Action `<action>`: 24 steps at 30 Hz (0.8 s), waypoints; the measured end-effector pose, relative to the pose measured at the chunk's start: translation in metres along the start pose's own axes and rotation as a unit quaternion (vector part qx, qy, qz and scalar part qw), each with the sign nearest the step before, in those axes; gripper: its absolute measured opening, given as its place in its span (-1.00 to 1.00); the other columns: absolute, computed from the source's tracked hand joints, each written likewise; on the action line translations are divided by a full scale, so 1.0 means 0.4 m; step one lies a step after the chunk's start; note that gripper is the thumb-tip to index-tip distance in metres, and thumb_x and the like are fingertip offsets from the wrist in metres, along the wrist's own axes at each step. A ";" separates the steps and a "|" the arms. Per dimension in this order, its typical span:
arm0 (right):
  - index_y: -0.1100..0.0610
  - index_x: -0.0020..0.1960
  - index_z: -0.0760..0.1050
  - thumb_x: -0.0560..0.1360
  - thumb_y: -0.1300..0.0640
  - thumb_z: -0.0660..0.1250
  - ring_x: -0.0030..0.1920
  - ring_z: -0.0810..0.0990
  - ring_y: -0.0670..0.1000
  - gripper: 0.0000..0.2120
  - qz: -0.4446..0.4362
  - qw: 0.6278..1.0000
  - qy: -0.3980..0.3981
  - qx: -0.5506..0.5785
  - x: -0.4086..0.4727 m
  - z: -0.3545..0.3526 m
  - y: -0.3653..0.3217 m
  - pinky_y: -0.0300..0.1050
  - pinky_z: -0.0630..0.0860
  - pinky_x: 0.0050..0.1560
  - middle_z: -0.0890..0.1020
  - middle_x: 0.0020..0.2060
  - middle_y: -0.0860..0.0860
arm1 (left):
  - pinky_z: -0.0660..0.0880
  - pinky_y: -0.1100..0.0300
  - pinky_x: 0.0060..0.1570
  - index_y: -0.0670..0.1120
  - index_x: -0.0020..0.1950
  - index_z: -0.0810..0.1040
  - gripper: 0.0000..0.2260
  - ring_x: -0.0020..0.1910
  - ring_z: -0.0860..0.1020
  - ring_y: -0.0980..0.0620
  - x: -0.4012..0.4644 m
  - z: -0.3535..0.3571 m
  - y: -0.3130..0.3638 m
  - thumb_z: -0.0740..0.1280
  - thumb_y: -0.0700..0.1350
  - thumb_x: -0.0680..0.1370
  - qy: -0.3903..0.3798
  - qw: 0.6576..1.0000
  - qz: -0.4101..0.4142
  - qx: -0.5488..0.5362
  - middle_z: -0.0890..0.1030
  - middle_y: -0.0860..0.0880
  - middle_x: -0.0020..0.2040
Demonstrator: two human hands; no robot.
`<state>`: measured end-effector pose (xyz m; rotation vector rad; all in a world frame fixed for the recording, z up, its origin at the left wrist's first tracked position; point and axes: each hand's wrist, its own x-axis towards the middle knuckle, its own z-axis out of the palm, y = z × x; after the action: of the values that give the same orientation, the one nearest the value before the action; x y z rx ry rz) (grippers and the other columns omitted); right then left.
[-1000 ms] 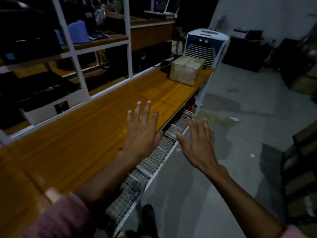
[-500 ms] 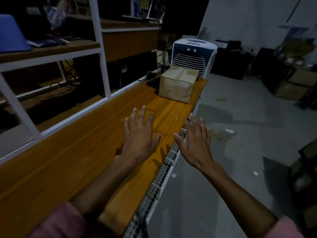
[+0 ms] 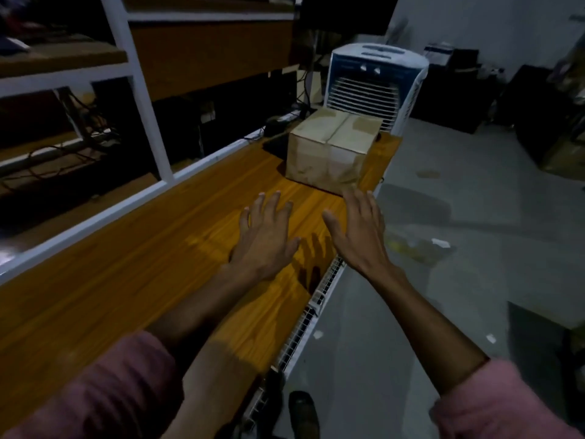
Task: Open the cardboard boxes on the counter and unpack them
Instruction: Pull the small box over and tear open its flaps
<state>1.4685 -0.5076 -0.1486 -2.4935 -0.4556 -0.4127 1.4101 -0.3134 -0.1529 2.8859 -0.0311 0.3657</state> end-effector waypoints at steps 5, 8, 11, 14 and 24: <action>0.08 0.60 0.19 0.60 -0.32 -0.02 0.62 0.01 0.16 -0.29 -0.009 0.999 -0.011 0.031 0.217 0.014 0.096 0.25 0.03 0.56 0.19 0.61 0.10 | 0.02 -0.25 0.54 -0.05 0.64 0.05 -0.34 0.62 -0.10 -0.19 0.242 0.039 0.040 0.21 0.18 0.65 -0.027 0.999 -0.001 0.035 -0.02 -0.11 0.66; 0.09 0.59 0.22 0.60 -0.33 -0.03 0.62 0.01 0.21 -0.29 -0.012 0.999 -0.030 0.022 0.342 0.039 0.176 0.30 0.05 0.54 0.19 0.60 0.12 | 0.02 -0.24 0.54 -0.07 0.63 0.05 -0.31 0.62 -0.07 -0.21 0.409 0.071 0.071 0.24 0.18 0.63 -0.042 0.997 0.017 0.068 0.01 -0.14 0.65; 0.08 0.59 0.19 0.58 -0.37 -0.12 0.60 0.02 0.27 -0.25 -0.017 0.998 -0.050 -0.017 0.473 0.076 0.253 0.40 0.10 0.49 0.17 0.59 0.14 | -0.03 -0.22 0.54 -0.09 0.64 0.01 -0.32 0.62 -0.08 -0.21 0.559 0.096 0.100 0.20 0.16 0.64 -0.079 0.991 0.032 0.102 -0.02 -0.16 0.65; 0.07 0.59 0.17 0.61 -0.29 -0.03 0.59 -0.01 0.32 -0.32 -0.016 0.997 -0.052 -0.048 0.581 0.101 0.300 0.48 0.15 0.43 0.13 0.60 0.14 | -0.03 -0.22 0.55 -0.14 0.64 -0.01 -0.38 0.62 -0.08 -0.21 0.663 0.116 0.120 0.09 0.12 0.68 -0.095 0.990 0.035 0.097 -0.03 -0.18 0.65; 0.10 0.51 0.35 0.61 -0.20 0.00 0.47 0.22 0.32 -0.41 -0.065 0.991 -0.047 -0.106 0.594 0.199 0.343 0.37 -0.04 0.55 0.36 0.42 0.24 | -0.09 -0.21 0.57 -0.11 0.65 -0.19 -0.22 0.62 -0.24 -0.15 0.719 0.192 0.094 0.25 0.04 0.62 -0.145 0.982 0.064 0.098 -0.22 -0.13 0.66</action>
<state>1.7515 -0.5144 -0.1856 -2.7069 -0.6457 -0.4148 1.7053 -0.3655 -0.1452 3.1159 -0.2454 -0.0360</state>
